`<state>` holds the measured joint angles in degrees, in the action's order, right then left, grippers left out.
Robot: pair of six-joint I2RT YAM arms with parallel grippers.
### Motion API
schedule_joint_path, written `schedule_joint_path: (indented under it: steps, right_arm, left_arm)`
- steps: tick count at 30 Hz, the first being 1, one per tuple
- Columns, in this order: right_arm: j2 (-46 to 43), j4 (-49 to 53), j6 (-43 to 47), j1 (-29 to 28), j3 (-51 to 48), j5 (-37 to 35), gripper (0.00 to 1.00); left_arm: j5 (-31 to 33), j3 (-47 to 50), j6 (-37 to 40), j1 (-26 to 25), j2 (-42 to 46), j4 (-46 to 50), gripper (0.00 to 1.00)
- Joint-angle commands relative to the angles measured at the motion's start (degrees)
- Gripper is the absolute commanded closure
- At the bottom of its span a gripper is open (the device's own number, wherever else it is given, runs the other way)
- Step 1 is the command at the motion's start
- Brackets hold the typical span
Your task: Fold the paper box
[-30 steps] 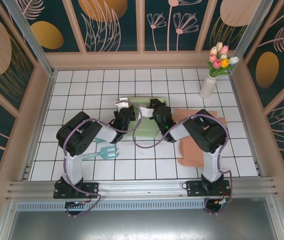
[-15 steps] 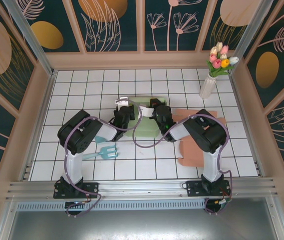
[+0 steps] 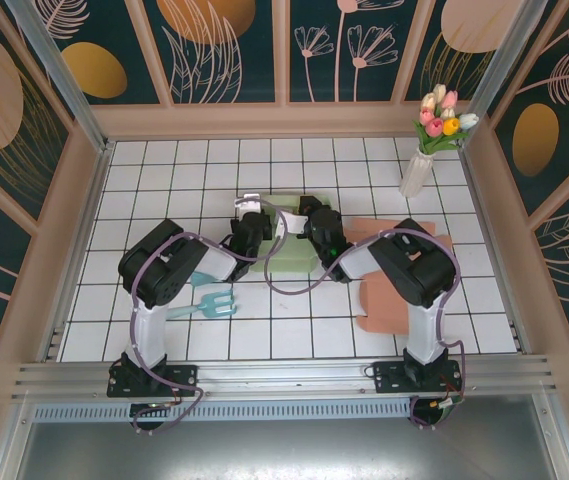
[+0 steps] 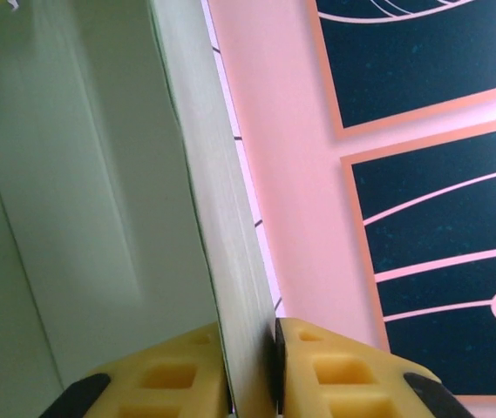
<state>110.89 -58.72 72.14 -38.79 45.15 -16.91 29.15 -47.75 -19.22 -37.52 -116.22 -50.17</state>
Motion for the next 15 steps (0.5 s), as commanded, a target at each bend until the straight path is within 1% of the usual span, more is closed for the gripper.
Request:
schedule_joint_path:
  steps: [1,4,10,12,15]
  right_arm:
    - [-3.08,6.32,-6.17,0.59,-1.75,1.43,0.78]
    - [-5.19,6.84,-8.10,1.30,-2.33,1.92,0.77]
    - [-10.21,8.43,-11.91,1.52,-4.65,2.09,0.74]
    - [-13.37,11.14,-15.23,1.44,-4.89,2.63,0.74]
    - [-19.77,16.48,-22.85,1.30,-5.16,3.74,0.73]
  left_arm:
    - [-0.33,2.42,0.76,1.28,0.25,-1.99,1.00]
    - [-0.84,1.82,1.11,1.30,-0.12,-1.16,1.00]
    - [-1.85,2.61,1.58,1.23,-0.04,-2.65,1.00]
    - [-2.28,2.41,1.73,1.44,-0.13,-2.48,1.00]
    - [-3.24,2.53,1.52,1.75,-0.06,-2.54,1.00]
